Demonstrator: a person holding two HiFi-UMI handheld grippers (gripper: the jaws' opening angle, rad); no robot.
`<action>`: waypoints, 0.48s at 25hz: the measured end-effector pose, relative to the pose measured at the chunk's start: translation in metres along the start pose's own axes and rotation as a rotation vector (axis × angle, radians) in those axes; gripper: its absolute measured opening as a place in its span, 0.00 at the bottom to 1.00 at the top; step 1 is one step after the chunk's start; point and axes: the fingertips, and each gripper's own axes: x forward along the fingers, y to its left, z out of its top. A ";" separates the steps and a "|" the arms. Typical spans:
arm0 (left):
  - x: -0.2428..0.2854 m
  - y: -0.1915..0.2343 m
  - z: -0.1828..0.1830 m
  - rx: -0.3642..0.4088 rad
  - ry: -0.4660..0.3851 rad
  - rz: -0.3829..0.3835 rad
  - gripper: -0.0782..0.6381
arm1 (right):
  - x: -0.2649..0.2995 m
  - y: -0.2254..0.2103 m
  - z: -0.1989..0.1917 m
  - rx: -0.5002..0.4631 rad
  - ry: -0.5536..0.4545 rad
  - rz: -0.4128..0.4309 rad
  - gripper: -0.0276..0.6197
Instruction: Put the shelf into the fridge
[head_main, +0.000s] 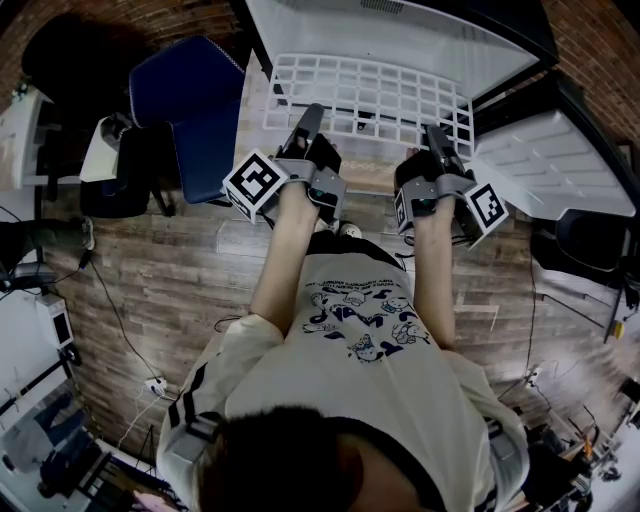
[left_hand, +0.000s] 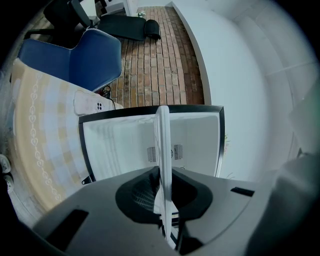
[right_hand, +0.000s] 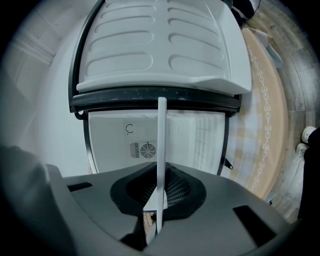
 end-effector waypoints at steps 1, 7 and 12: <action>0.000 0.002 0.000 0.005 0.003 0.008 0.17 | 0.000 -0.001 0.000 0.001 -0.001 -0.001 0.11; 0.001 0.009 0.000 0.006 0.013 0.025 0.17 | -0.001 -0.007 0.000 0.009 0.001 -0.012 0.11; 0.005 -0.002 0.000 -0.011 0.012 -0.025 0.17 | -0.001 -0.001 0.000 -0.005 -0.007 0.003 0.11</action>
